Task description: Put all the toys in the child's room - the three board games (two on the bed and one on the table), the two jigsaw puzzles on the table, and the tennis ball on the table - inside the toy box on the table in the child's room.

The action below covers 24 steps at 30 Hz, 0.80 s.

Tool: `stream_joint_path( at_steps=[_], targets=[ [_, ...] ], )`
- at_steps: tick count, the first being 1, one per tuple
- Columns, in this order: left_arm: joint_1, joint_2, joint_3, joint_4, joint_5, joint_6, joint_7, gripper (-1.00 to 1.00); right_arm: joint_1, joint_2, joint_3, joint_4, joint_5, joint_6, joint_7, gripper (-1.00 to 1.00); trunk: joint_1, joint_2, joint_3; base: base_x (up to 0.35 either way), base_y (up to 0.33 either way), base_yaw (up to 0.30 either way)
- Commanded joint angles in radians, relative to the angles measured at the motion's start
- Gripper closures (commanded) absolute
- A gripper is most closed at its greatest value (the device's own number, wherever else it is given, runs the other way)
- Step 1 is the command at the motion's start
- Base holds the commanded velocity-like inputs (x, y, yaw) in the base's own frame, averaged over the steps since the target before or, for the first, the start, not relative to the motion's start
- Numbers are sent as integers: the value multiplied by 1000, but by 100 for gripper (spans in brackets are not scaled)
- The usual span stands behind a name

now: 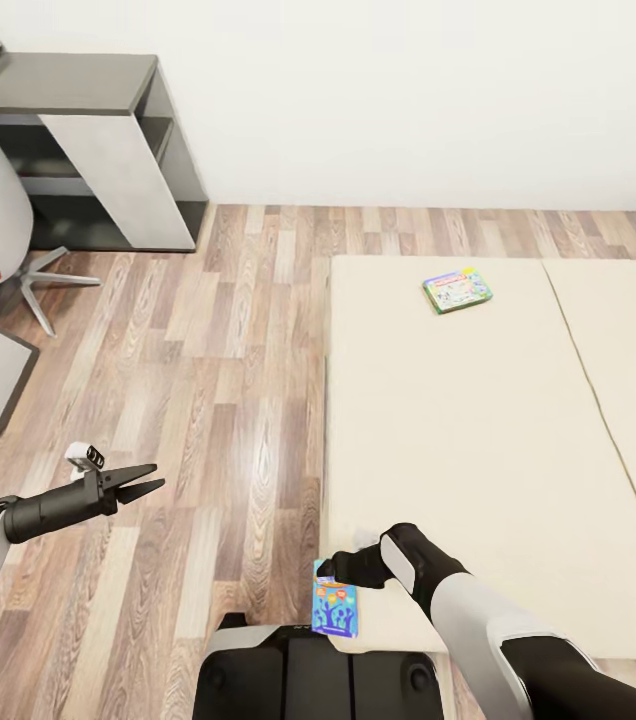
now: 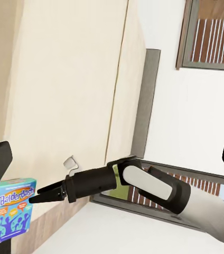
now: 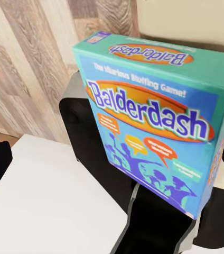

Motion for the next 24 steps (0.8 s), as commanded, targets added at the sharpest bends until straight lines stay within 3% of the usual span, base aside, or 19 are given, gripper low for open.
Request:
stream_joint_path(
  at_steps=[1,24],
  targets=[
    [0,0,0,0,0,11,-3,-100,0,0,2,-1,-5,5,-1,-100,1,-1,-1,0,0,27],
    [0,0,0,0,0,11,-3,-100,0,0,2,-1,-7,5,-1,-100,1,-1,0,0,0,4]
  ],
)
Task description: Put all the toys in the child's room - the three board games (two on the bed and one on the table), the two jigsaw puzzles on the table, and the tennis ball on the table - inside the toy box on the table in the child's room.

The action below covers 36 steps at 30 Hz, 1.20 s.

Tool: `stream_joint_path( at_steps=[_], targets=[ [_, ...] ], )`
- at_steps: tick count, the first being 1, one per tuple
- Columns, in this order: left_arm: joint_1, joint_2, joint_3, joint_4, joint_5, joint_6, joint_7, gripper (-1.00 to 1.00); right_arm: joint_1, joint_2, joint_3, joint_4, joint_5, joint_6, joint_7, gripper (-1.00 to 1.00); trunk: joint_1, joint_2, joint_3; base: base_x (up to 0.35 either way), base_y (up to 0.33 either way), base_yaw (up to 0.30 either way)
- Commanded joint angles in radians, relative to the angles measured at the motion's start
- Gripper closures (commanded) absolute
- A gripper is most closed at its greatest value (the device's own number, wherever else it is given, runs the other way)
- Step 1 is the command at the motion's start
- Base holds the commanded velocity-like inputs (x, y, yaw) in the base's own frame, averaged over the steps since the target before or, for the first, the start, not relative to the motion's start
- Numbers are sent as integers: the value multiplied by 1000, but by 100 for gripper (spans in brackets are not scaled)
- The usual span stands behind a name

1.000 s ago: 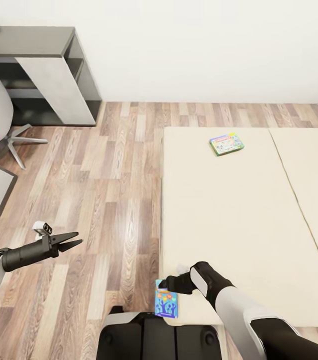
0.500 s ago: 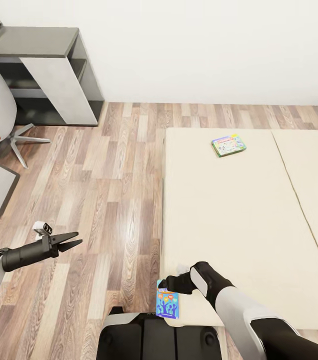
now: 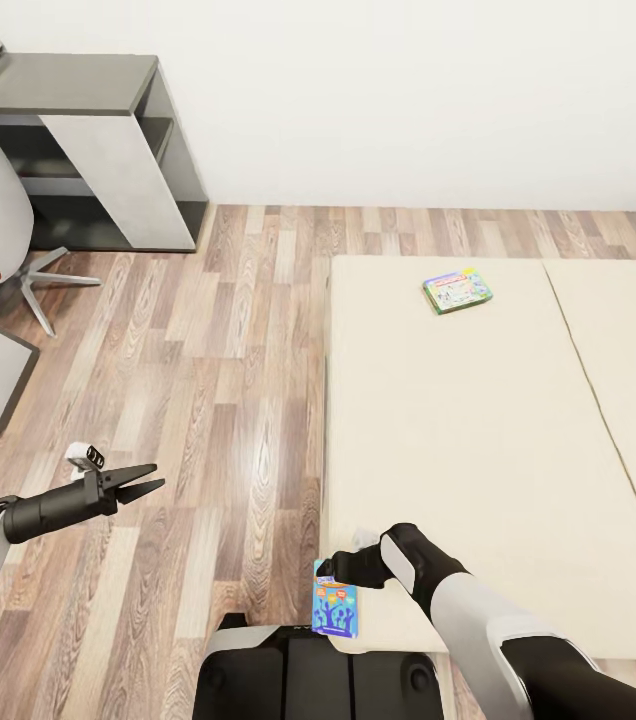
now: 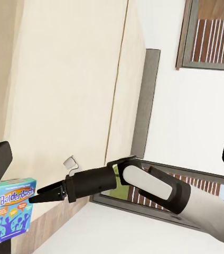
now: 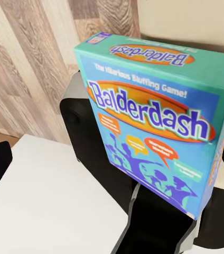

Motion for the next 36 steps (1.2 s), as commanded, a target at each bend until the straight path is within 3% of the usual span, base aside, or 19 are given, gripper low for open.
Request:
stream_joint_path(
  at_steps=[1,36],
  targets=[
    [0,0,0,0,1,11,-3,-100,0,0,2,-1,-5,5,-1,-100,1,-2,-1,0,0,0],
    [0,0,0,0,1,11,-3,-100,0,0,2,-1,-5,5,-1,-100,1,-2,-1,0,0,0]
  ],
)
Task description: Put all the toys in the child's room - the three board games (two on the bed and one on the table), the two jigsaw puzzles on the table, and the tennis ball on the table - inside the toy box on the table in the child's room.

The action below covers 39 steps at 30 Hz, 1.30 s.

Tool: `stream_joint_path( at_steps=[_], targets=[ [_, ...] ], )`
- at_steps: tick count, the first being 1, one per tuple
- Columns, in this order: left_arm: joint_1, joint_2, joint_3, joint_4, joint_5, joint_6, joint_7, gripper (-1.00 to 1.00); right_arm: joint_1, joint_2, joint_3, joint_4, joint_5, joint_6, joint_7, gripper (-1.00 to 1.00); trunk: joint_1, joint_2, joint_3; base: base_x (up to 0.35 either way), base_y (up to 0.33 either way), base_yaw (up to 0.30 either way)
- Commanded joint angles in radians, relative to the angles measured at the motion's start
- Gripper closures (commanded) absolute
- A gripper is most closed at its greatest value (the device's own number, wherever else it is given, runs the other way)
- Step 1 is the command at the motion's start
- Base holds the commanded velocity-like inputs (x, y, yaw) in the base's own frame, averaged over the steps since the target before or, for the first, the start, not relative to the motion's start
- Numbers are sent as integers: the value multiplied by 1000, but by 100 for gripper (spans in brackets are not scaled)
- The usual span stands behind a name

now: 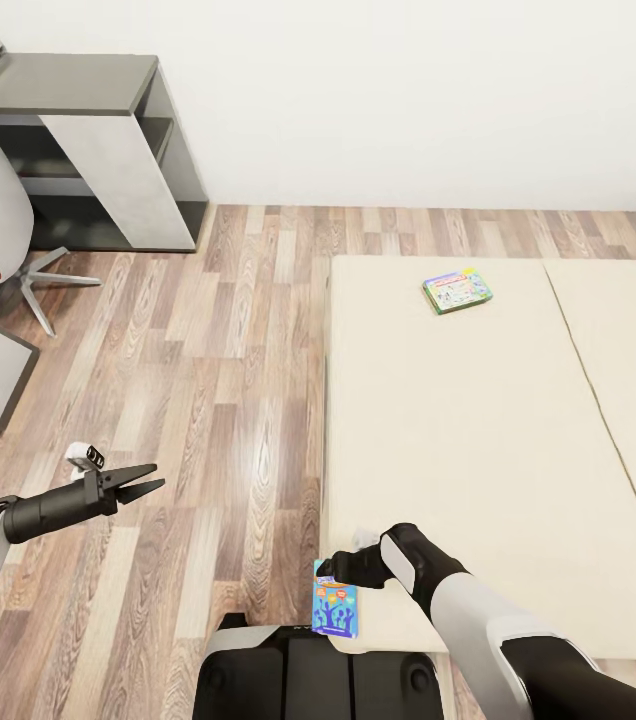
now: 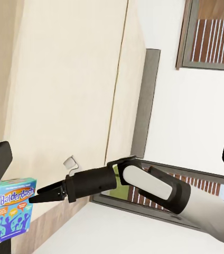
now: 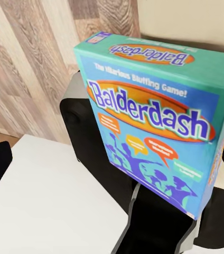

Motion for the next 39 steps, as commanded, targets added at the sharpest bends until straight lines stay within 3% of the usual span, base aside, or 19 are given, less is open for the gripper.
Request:
stream_joint_path(
  at_steps=[1,28,39],
  targets=[
    [0,0,0,0,0,11,-3,-100,0,0,2,-1,-5,5,-1,-100,1,-2,-1,-46,0,0],
    [0,0,0,0,2,10,-3,-100,0,0,2,-1,-5,5,-1,-100,1,-2,-1,-12,0,0],
    [0,0,0,0,2,11,-3,-100,0,0,2,-1,-6,5,-1,-100,1,-2,13,0,0,-53]
  ],
)
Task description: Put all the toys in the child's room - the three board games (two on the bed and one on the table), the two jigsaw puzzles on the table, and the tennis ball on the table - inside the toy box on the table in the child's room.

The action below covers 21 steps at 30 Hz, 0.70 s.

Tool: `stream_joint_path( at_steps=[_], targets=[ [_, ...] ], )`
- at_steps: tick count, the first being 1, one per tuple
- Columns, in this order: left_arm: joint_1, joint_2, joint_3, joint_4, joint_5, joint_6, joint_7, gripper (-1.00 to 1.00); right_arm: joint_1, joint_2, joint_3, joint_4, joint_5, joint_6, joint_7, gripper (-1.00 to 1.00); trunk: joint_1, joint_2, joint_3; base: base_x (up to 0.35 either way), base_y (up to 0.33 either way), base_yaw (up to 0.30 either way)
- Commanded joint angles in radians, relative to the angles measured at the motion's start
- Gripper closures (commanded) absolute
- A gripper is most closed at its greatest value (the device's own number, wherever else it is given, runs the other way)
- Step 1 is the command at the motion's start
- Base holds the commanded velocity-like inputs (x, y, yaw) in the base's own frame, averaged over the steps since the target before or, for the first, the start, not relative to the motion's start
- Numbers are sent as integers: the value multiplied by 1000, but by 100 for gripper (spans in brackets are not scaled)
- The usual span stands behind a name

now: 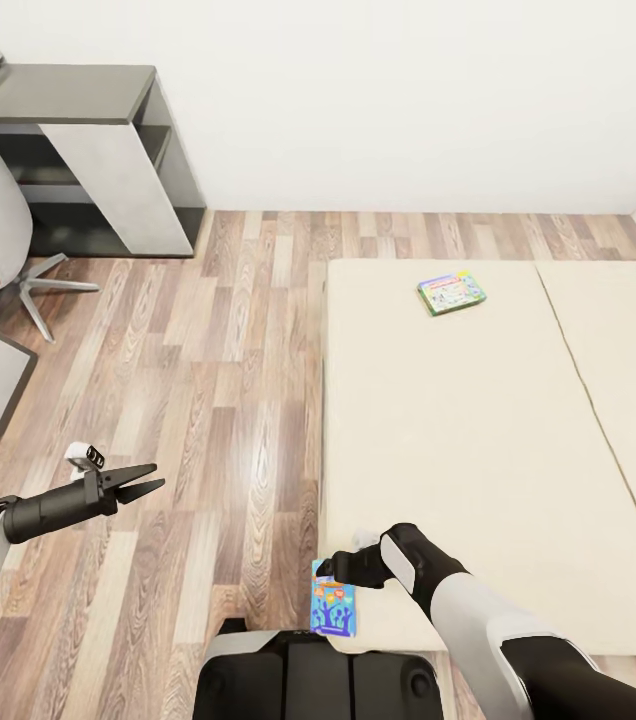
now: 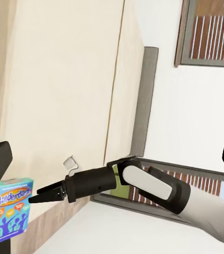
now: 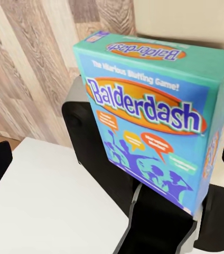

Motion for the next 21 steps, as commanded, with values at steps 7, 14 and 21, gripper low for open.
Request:
stream_joint_path(
  at_steps=[7,14,21],
  targets=[
    [0,0,0,0,0,11,-3,-100,0,0,2,-1,-5,5,-1,-100,1,-1,10,0,0,-34],
    [0,0,0,0,1,11,-3,-100,0,0,2,-1,-4,5,-1,-100,1,-1,21,0,0,-4],
    [0,0,0,0,1,11,-3,-100,0,0,2,-1,2,5,-1,-100,1,-1,26,0,0,0]
  ],
)
